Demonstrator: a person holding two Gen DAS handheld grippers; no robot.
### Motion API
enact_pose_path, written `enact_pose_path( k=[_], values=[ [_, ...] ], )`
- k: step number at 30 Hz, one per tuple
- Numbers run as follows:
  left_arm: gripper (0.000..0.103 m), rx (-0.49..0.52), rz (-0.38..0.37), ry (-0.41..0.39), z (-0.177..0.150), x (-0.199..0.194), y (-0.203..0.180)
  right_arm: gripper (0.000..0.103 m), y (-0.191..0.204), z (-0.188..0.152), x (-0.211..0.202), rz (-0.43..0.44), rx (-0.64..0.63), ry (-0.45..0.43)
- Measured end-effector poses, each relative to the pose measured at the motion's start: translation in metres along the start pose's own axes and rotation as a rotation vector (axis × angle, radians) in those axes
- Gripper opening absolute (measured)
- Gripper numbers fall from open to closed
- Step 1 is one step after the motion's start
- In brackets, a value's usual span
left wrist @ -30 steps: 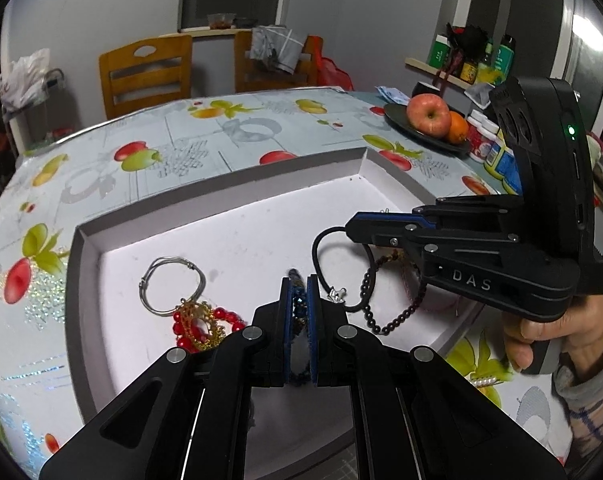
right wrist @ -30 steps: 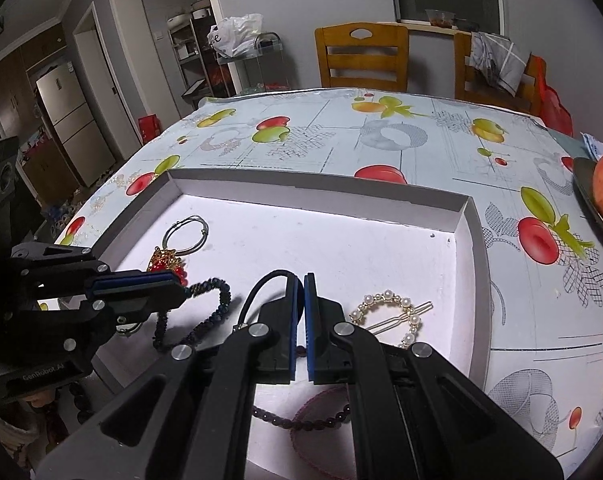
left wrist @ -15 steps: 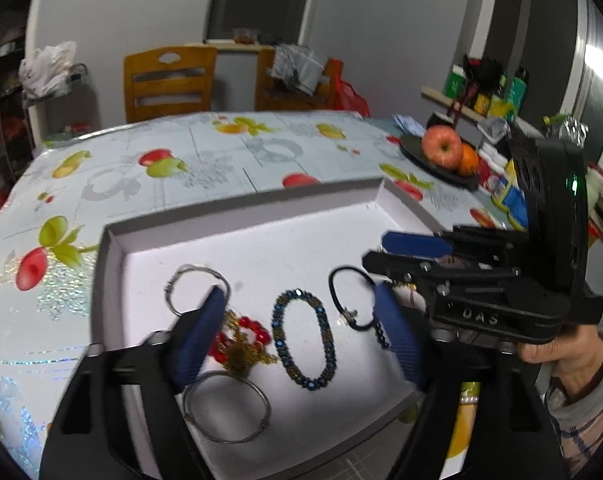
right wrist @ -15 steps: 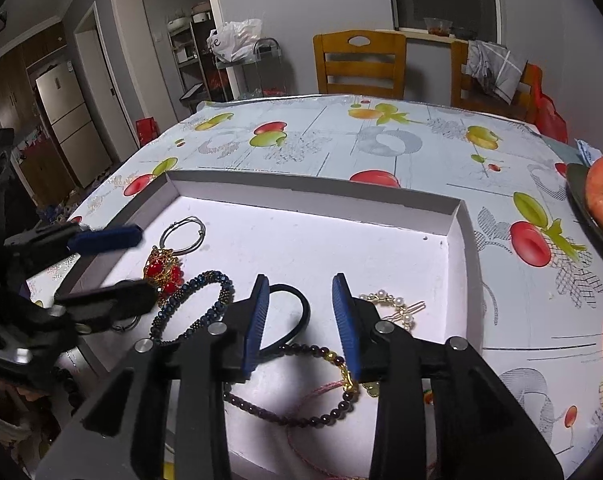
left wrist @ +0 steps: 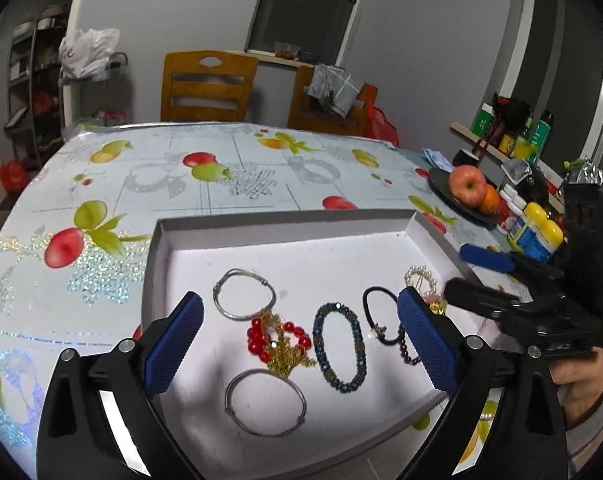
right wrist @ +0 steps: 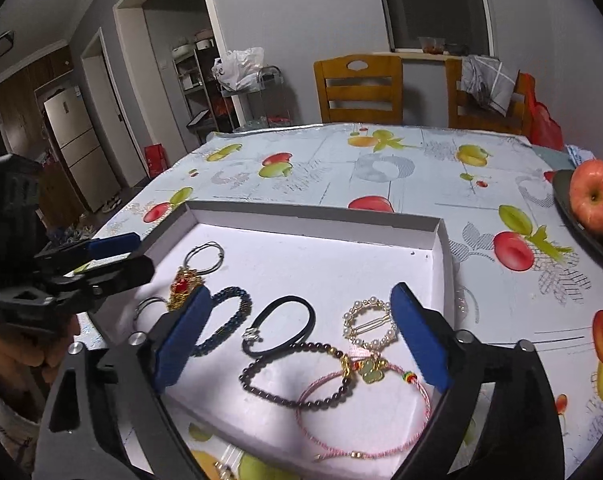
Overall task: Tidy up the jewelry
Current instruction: 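Move the left tool to the large black bead bracelet while the right tool approaches the pearl hair pin, then grasp the pearl bar hair pin with the right tool while the left tool grasps the black bead bracelet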
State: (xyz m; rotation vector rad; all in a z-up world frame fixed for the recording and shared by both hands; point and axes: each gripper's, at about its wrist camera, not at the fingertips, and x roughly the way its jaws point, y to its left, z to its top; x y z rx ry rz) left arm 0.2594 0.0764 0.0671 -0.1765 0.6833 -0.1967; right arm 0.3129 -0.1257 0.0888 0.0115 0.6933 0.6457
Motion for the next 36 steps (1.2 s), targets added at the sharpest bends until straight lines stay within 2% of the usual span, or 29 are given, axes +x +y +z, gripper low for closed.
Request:
enact_pose_path(
  k=[9, 17, 22, 31, 36],
  values=[
    [0.097, 0.075, 0.010, -0.019, -0.014, -0.040, -0.014, 0.096, 0.017, -0.020, -0.032, 0.001, -0.055, 0.004],
    [0.097, 0.070, 0.029, -0.025, -0.050, -0.077, -0.012, 0.097, 0.021, -0.045, -0.056, 0.001, -0.036, -0.003],
    [0.097, 0.101, 0.020, -0.011, -0.071, -0.092, -0.017, 0.097, 0.024, -0.060, -0.071, -0.004, -0.035, -0.004],
    [0.097, 0.112, 0.021, 0.028, -0.099, -0.101, -0.017, 0.097, 0.026, -0.081, -0.081, -0.027, -0.033, 0.026],
    [0.097, 0.124, 0.021, 0.093, -0.113, -0.095, -0.018, 0.097, 0.032, -0.090, -0.077, -0.038, -0.081, 0.080]
  ],
)
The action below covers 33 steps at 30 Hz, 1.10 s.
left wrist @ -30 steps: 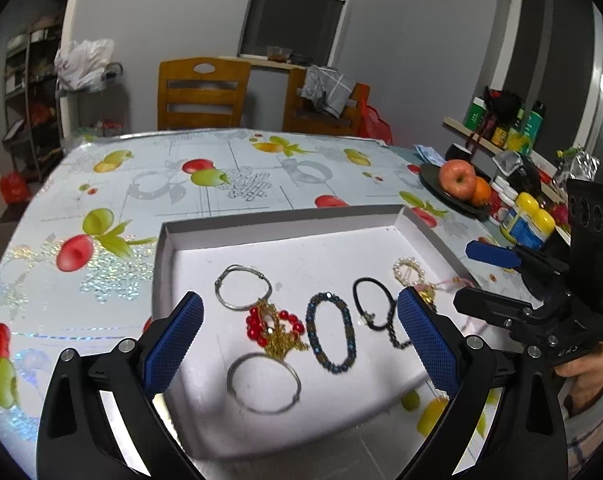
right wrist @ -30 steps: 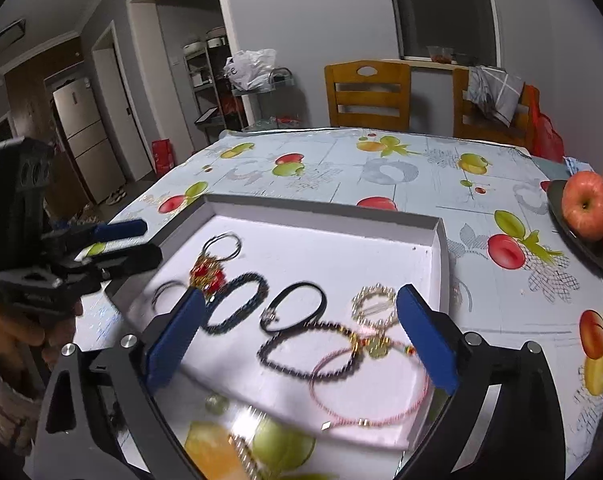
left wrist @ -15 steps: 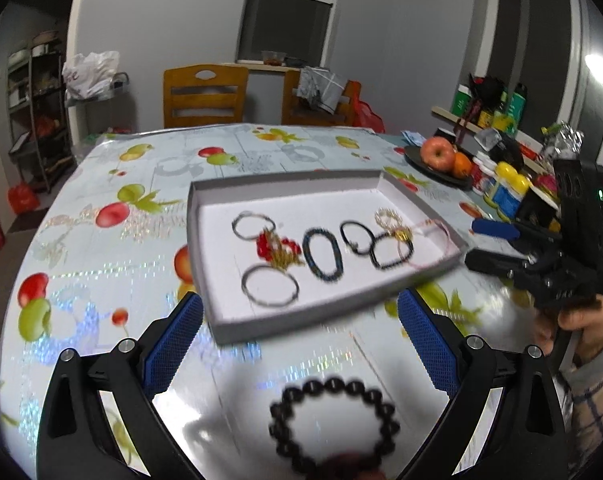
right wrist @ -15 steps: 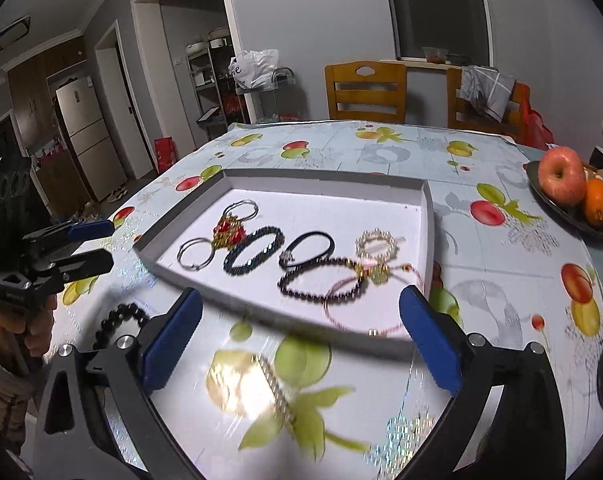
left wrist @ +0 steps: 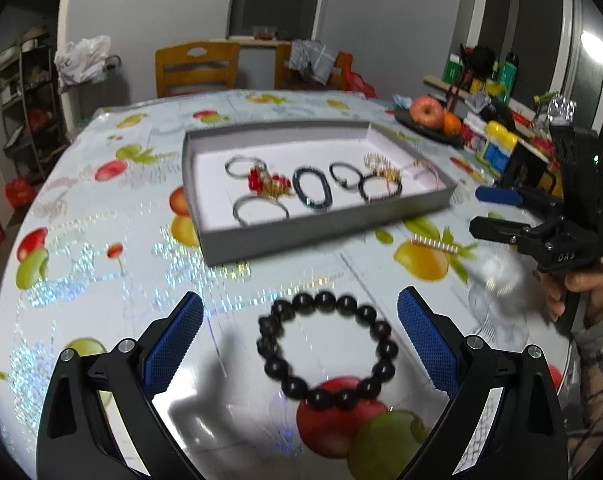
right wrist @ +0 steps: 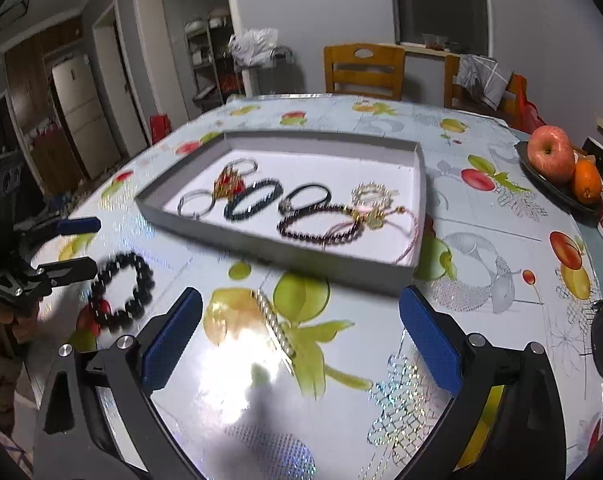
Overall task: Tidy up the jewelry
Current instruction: 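Grasp the pearl bar hair pin with the right tool while the left tool grasps the black bead bracelet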
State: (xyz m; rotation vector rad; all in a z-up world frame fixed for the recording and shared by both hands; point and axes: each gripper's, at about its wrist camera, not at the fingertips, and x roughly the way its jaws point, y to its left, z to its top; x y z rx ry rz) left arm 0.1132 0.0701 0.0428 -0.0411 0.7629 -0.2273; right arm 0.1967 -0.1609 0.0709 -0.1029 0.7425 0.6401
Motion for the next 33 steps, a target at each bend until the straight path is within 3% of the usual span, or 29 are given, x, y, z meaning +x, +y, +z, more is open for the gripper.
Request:
enact_pose_path(
  k=[12, 20, 25, 33],
  values=[
    [0.097, -0.032, 0.013, 0.065, -0.004, 0.012, 0.004, 0.095, 0.016, -0.010, 0.022, 0.019, -0.098, 0.115],
    [0.097, -0.031, 0.026, 0.096, -0.005, 0.018, 0.003, 0.069, 0.024, -0.007, 0.043, 0.022, -0.143, 0.191],
    [0.096, -0.058, 0.027, 0.113, -0.005, 0.021, 0.009, 0.039, 0.022, -0.005, 0.041, 0.033, -0.145, 0.177],
    [0.095, -0.052, 0.051, 0.126, -0.004, 0.024, 0.009, 0.033, 0.022, -0.005, 0.040, 0.033, -0.147, 0.175]
  ],
)
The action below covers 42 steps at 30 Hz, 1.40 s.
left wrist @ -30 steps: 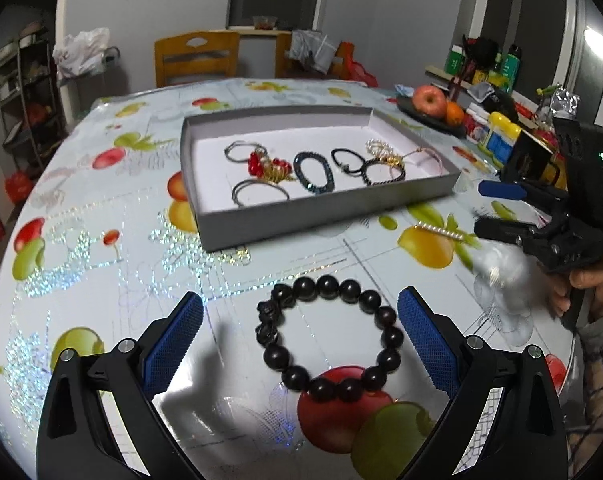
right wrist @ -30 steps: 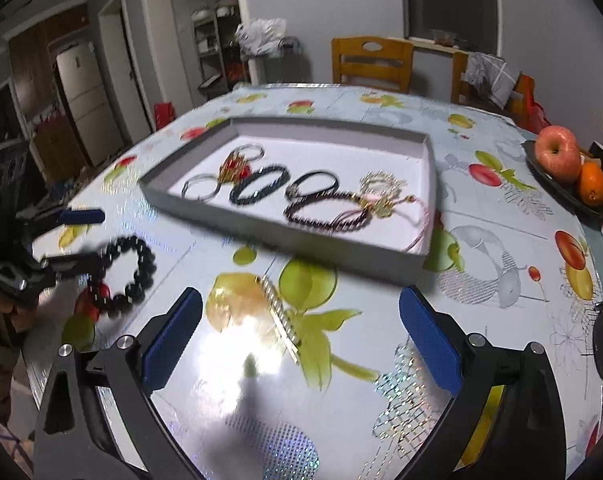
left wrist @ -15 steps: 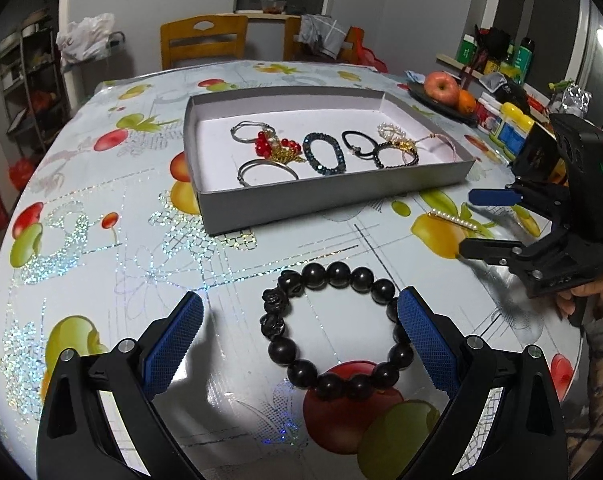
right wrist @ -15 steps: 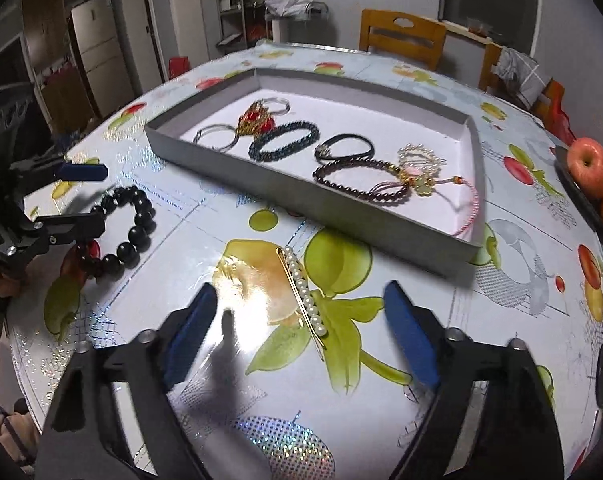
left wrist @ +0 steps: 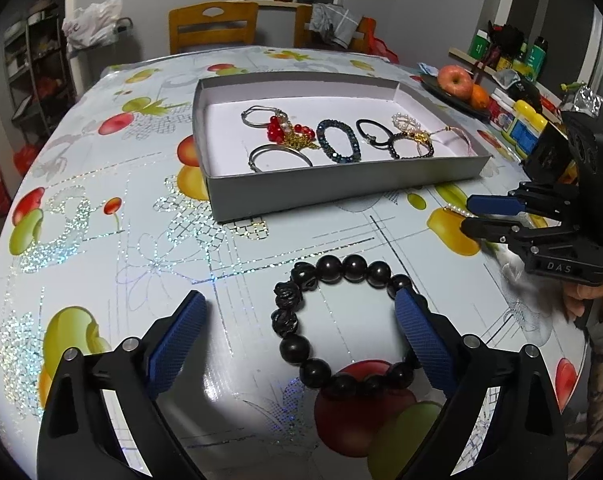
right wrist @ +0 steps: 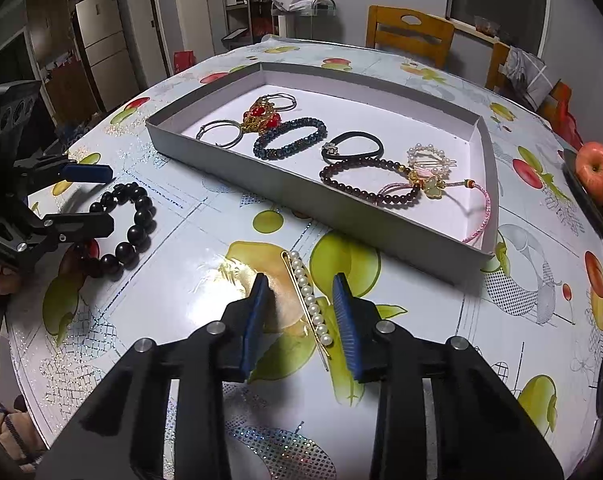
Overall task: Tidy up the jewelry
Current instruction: 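Grasp the pearl bar hair pin with the right tool while the left tool grasps the black bead bracelet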
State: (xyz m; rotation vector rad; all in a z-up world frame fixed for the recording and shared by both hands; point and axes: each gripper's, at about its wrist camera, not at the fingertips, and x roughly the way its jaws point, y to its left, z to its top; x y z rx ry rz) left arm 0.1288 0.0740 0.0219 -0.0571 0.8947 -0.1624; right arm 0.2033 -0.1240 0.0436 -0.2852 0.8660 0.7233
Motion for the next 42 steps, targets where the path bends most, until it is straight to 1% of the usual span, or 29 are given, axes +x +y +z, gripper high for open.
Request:
enact_pose_path(
  k=[5, 8, 13, 15, 18, 20, 24, 26, 29, 31, 32, 34, 35, 38, 40, 42],
  values=[
    [0.094, 0.008, 0.040, 0.012, 0.003, 0.005, 0.001, 0.033, 0.000, 0.000, 0.000, 0.000, 0.000, 0.000],
    [0.094, 0.032, 0.055, 0.023, 0.002, 0.007, -0.003, 0.033, 0.000, 0.000, 0.000, 0.001, 0.001, 0.000],
    [0.094, 0.073, 0.100, 0.043, 0.001, 0.011, -0.011, 0.034, 0.001, 0.000, 0.000, -0.006, -0.003, 0.000],
    [0.092, 0.090, 0.103, 0.043, 0.001, 0.011, -0.013, 0.034, 0.001, 0.000, 0.000, -0.005, -0.004, 0.000],
    [0.081, 0.097, 0.100, 0.031, 0.000, 0.009, -0.014, 0.034, 0.001, 0.000, 0.000, -0.002, -0.001, 0.000],
    [0.067, 0.101, 0.099, 0.022, 0.000, 0.007, -0.015, 0.034, 0.001, 0.000, 0.000, -0.003, -0.002, 0.000],
    [0.059, 0.108, 0.090, 0.017, 0.000, 0.005, -0.019, 0.034, 0.001, 0.000, 0.000, -0.006, -0.004, -0.001],
    [0.051, 0.114, 0.084, 0.014, -0.001, 0.004, -0.021, 0.034, 0.001, 0.000, 0.000, -0.007, -0.005, -0.001],
    [0.042, 0.121, 0.074, 0.011, -0.002, 0.003, -0.023, 0.034, 0.001, 0.000, 0.000, -0.007, -0.005, -0.001],
    [0.040, 0.124, 0.065, 0.010, -0.003, 0.002, -0.024, 0.033, 0.001, 0.000, 0.000, -0.009, -0.007, -0.002],
    [0.040, 0.127, 0.048, 0.009, -0.003, 0.001, -0.025, 0.033, 0.001, 0.000, 0.000, -0.010, -0.009, -0.002],
    [0.040, 0.132, 0.038, 0.010, -0.004, 0.001, -0.026, 0.024, 0.002, 0.000, 0.000, -0.007, -0.017, -0.003],
    [0.040, 0.141, 0.044, 0.011, -0.004, 0.001, -0.028, 0.022, 0.003, 0.000, 0.000, -0.011, -0.021, -0.004],
    [0.040, 0.162, 0.043, 0.012, -0.005, 0.002, -0.033, 0.018, 0.005, 0.000, 0.000, -0.013, -0.029, -0.005],
    [0.040, 0.160, 0.039, 0.012, -0.005, 0.002, -0.033, 0.011, 0.006, 0.000, 0.000, -0.006, -0.033, -0.005],
    [0.040, 0.158, 0.037, 0.012, -0.005, 0.002, -0.033, 0.009, 0.006, 0.000, 0.000, 0.000, -0.036, -0.005]
  ],
)
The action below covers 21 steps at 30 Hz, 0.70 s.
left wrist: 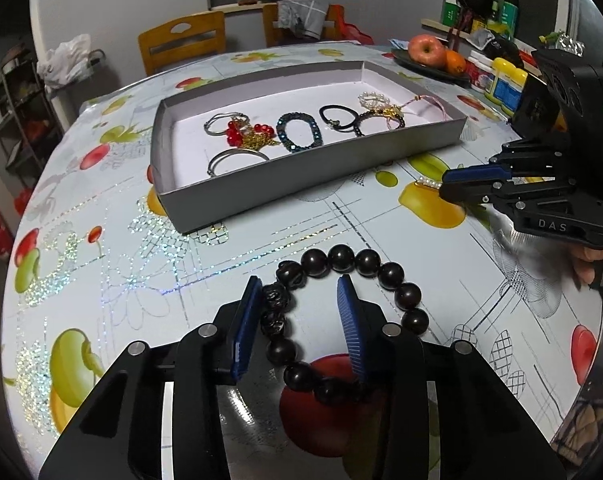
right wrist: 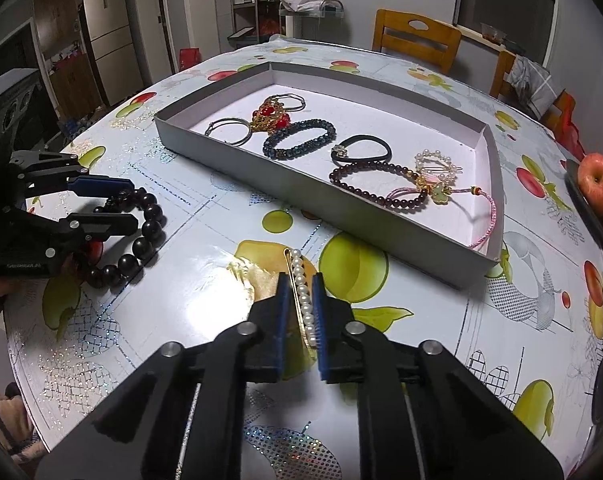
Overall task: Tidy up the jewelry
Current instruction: 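Grasp the pearl bar hair pin with the right tool while the left tool grasps the black bead bracelet, then carry both pieces into the grey box and open both tools to release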
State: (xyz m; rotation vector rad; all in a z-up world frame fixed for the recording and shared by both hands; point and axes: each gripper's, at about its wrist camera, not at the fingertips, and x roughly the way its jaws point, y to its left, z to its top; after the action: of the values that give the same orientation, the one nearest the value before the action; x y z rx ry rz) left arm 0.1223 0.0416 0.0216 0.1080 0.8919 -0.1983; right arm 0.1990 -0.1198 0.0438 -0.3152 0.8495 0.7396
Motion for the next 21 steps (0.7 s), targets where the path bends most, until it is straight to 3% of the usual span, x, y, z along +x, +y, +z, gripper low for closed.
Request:
enact_pose_path(
  k=[3, 5, 14, 21],
  values=[
    [0.036, -0.005, 0.003, -0.001, 0.000, 0.000, 0.000, 0.008, 0.001, 0.000, 0.000, -0.003, -0.006, 0.001],
    [0.016, -0.006, -0.008, -0.005, 0.000, -0.001, 0.001, 0.008, 0.002, 0.000, 0.000, -0.006, -0.009, 0.000],
    [0.015, -0.031, -0.064, -0.022, 0.000, -0.007, -0.001, 0.008, 0.001, -0.001, -0.008, -0.008, 0.001, -0.042],
    [0.015, -0.020, -0.084, -0.113, 0.015, -0.040, -0.010, 0.008, -0.007, -0.002, -0.021, -0.003, 0.051, -0.104]
  ],
)
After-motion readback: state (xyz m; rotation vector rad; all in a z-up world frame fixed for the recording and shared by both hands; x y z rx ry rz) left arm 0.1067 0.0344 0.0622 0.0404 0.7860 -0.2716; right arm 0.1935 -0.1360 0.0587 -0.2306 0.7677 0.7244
